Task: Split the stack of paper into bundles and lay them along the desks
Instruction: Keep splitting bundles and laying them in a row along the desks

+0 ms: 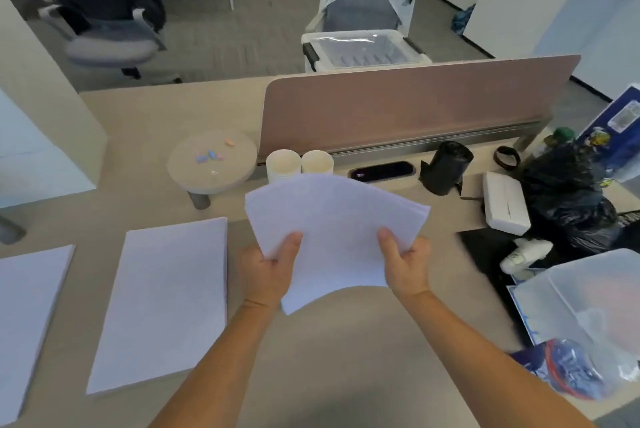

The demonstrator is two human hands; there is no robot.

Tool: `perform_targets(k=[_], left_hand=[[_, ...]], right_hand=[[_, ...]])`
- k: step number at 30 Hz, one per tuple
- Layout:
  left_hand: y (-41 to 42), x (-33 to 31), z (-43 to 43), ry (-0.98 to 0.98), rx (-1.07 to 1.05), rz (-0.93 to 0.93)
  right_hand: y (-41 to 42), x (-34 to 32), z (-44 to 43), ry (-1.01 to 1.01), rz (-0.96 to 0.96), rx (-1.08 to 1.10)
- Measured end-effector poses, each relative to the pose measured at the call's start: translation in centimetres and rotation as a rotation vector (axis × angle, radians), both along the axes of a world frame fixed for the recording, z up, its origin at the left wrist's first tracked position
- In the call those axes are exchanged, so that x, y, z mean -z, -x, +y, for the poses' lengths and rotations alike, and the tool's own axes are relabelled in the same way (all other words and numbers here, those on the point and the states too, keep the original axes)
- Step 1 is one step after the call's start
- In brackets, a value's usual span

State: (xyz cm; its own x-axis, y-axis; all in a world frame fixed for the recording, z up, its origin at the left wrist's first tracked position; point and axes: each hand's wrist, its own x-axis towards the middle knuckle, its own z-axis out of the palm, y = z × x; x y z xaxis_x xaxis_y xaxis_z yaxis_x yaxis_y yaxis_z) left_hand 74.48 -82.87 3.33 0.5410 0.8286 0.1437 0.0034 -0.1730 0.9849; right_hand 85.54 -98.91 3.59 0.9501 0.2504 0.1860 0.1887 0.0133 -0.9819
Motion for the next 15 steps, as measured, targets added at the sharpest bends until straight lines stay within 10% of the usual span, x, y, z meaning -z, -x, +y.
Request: perform_targets(k=[7, 15], left_hand=[[-3.3, 7.3, -0.6, 0.123, -0.062, 0.131], [-8.0, 1.6, -3.8, 0.147, 0.001, 0.18]], right_hand=[[-3.5, 6.4, 0.1, -0.003, 0.094, -0.058], [-9.3, 0.6, -1.6, 0.204, 0.122, 0.064]])
